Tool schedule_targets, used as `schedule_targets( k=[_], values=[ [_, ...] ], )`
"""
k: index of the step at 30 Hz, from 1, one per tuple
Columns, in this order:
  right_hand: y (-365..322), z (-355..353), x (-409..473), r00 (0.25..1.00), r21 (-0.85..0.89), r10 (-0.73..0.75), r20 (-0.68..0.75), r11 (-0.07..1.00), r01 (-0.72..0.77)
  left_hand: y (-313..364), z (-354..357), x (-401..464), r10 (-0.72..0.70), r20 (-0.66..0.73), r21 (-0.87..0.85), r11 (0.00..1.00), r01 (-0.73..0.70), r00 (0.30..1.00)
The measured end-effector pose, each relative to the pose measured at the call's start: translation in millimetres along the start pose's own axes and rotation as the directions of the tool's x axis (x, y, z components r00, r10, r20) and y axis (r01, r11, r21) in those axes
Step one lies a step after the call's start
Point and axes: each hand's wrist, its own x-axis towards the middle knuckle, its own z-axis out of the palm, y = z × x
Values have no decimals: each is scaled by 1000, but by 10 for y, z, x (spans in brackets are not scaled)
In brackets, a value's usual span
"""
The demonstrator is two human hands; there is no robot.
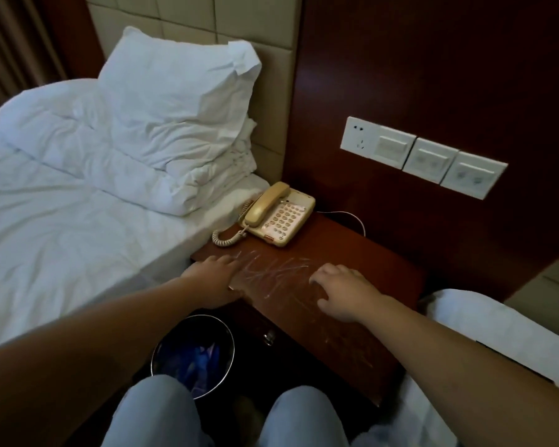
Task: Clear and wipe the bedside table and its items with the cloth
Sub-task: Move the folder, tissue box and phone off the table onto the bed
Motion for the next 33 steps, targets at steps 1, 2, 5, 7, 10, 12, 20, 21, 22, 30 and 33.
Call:
schedule_targets(
  k=[1,2,5,7,10,12,20,21,22,30,33],
  values=[
    [-13,-1,175,1000,9,-1,-5,1000,1,-101,35,119,2,-2,6,1000,-2,1000],
    [-16,-8,353,1000,25,4,-11,1000,-4,-186,53,241,-3,-3,1,1000,3,1000],
    [-2,-57,876,998,107,50,-44,993,-45,-385,53,644,-53,-33,-67,996,51,998],
    [23,-74,1207,993,160,110,-47,982,-101,-481,-10,909,-101,-69,-103,990,94,993],
    [82,-74,1638,978,217,203,-47,958,-188,-570,-111,1295,-130,-109,-135,984,115,985],
    [131,-57,1897,966,279,255,-37,931,-235,-599,-152,1549,-143,-112,-178,976,122,983],
    [173,-18,2485,843,919,446,301,100,-381,-447,-225,2235,-315,6,-622,742,250,949],
    [188,-10,2506,838,926,446,315,50,-375,-454,-237,2285,-340,24,-676,687,266,940],
    [204,-2,2508,834,931,446,324,8,-366,-467,-246,2324,-354,57,-722,631,284,933],
    [284,54,2435,859,930,358,367,-132,-343,-554,-316,2385,-343,289,-914,180,365,894],
    [326,73,2346,864,923,324,386,-143,-358,-537,-343,2307,-316,330,-919,106,379,890]
  ],
)
